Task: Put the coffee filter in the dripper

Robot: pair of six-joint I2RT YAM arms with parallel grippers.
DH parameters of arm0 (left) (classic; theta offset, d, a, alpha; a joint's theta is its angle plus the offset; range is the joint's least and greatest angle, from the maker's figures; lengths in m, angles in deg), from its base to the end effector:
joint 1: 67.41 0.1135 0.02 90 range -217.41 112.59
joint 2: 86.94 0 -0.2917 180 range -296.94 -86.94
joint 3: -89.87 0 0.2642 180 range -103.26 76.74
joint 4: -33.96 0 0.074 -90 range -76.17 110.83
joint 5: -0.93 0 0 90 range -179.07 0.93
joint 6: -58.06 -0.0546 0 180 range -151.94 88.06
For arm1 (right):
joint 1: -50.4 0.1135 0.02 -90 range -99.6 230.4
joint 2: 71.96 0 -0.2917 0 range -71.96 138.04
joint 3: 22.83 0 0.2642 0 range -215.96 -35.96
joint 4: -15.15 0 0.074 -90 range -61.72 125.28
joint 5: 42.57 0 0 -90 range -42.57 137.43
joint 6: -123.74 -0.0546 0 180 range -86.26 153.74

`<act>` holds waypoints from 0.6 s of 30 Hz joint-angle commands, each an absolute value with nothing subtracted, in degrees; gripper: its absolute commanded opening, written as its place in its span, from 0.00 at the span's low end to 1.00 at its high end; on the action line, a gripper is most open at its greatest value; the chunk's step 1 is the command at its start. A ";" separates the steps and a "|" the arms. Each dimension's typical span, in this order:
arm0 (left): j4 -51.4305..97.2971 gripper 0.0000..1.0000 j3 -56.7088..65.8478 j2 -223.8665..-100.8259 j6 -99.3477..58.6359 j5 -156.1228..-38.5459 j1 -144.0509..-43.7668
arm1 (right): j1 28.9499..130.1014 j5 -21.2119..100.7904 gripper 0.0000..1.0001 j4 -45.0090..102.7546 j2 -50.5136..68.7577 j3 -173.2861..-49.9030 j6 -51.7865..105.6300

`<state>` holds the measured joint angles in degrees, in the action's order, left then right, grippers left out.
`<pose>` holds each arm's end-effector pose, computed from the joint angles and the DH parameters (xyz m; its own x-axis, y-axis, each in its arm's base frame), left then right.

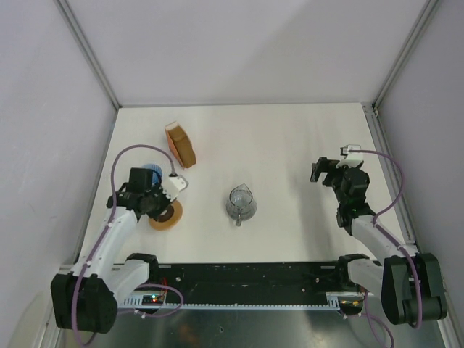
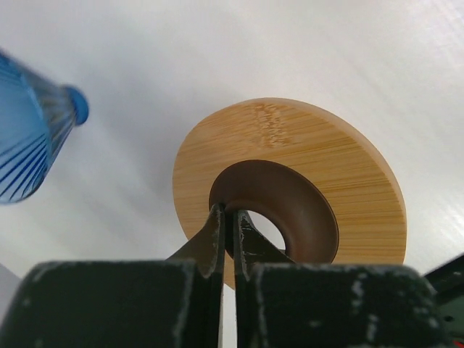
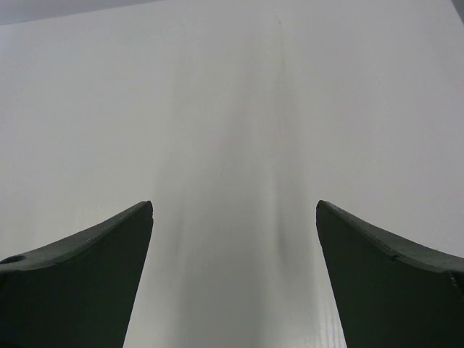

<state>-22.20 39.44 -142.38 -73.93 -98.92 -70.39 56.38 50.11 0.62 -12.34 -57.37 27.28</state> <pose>0.1786 -0.0187 0.2187 -0.5609 0.6892 -0.4587 0.6846 0.6977 0.2112 0.2371 0.0223 0.2296 -0.1875 0.0934 -0.9778 -0.0375 0.9941 0.1021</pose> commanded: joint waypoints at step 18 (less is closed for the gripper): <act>-30.66 0.00 -2.92 -169.34 -66.56 -83.01 -114.50 | 56.15 56.15 0.99 -2.65 -10.07 -57.13 29.90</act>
